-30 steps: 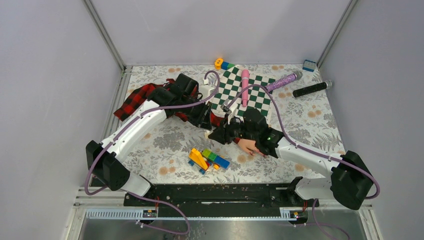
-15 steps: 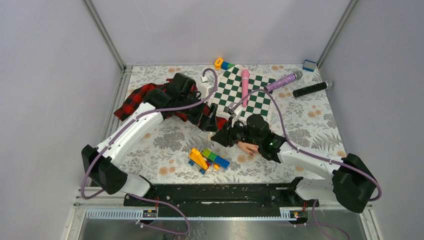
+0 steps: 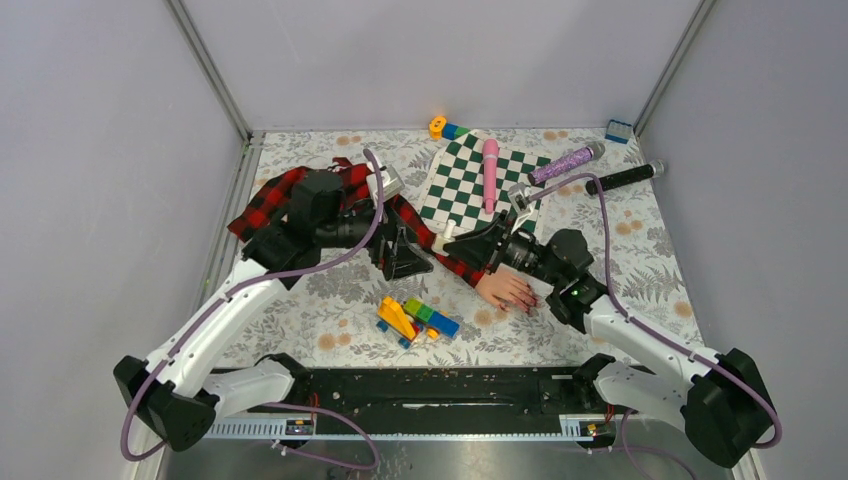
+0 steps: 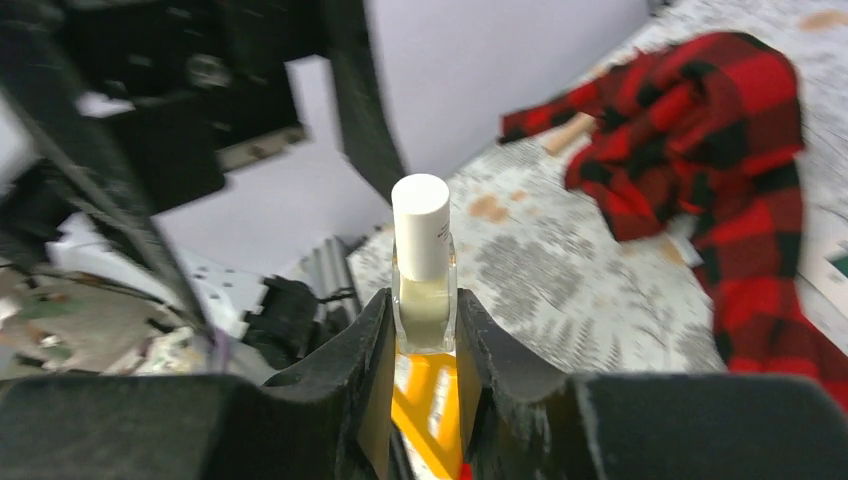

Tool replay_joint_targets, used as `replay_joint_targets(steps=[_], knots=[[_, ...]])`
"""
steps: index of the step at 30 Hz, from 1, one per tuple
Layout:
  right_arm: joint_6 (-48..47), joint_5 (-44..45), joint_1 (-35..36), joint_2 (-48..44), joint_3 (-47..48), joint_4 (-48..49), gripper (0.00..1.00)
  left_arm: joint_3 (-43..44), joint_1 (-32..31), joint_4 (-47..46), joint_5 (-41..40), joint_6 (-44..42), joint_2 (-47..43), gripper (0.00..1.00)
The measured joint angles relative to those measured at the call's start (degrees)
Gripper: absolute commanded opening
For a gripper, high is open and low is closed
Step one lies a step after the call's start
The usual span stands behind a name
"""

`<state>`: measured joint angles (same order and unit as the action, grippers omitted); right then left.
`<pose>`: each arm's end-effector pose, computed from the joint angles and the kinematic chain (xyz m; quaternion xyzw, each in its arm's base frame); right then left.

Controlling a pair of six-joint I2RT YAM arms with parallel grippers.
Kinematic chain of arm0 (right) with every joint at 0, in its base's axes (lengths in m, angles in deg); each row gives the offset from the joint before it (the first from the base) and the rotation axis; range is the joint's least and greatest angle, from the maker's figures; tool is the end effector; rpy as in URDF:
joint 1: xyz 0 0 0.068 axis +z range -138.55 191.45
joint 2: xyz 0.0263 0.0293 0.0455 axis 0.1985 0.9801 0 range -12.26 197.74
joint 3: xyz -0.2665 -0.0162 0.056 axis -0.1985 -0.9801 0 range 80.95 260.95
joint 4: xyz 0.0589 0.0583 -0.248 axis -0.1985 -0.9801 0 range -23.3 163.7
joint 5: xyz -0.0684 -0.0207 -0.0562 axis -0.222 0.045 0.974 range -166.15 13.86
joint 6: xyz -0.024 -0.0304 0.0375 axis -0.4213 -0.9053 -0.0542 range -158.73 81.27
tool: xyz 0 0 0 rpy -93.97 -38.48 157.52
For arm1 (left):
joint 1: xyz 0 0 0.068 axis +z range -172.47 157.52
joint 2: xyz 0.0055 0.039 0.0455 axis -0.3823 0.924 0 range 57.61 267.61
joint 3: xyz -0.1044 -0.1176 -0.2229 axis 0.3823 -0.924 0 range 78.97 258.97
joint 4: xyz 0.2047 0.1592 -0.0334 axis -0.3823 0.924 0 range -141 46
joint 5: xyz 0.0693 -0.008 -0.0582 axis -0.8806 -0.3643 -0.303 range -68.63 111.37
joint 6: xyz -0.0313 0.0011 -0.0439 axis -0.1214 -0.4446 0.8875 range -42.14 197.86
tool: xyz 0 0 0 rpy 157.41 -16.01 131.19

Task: Paint the nails
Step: Pick up the nail polish bottle from the center of the board.

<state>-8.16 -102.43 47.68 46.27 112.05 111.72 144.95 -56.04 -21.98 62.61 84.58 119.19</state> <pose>0.1772 0.1496 0.2985 -0.2054 0.6127 0.5337 0.5455 0.1751 -0.1442 0.3823 0.3678 0.7221 -0.4523 0.3725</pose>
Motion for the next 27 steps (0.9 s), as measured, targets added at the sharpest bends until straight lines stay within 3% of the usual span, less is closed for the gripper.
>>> replay_joint_targets(steps=[5,8,13,17,24,27], knots=[[7.4,-6.4,0.0,0.2,0.0,10.0,0.00,-3.0,0.0,-9.3,6.5,6.3,3.0,0.99],[10.5,-8.3,0.0,0.6,0.0,13.8,0.00,-5.2,0.0,-15.4,9.9,11.2,3.4,0.94],[11.8,-9.8,0.0,0.3,0.0,14.9,0.00,-6.0,0.0,-22.1,13.7,16.3,3.4,0.60],[11.1,-9.9,0.0,-0.8,0.0,13.5,0.00,-6.5,-0.1,-25.6,15.2,18.9,3.4,0.46],[10.4,-9.9,0.0,-1.8,0.4,12.5,0.00,-6.6,-0.7,-27.3,16.4,20.5,4.7,0.48],[10.4,-9.9,0.0,-1.8,0.4,12.0,0.00,-6.6,-0.7,-27.5,16.7,20.9,5.0,0.41]])
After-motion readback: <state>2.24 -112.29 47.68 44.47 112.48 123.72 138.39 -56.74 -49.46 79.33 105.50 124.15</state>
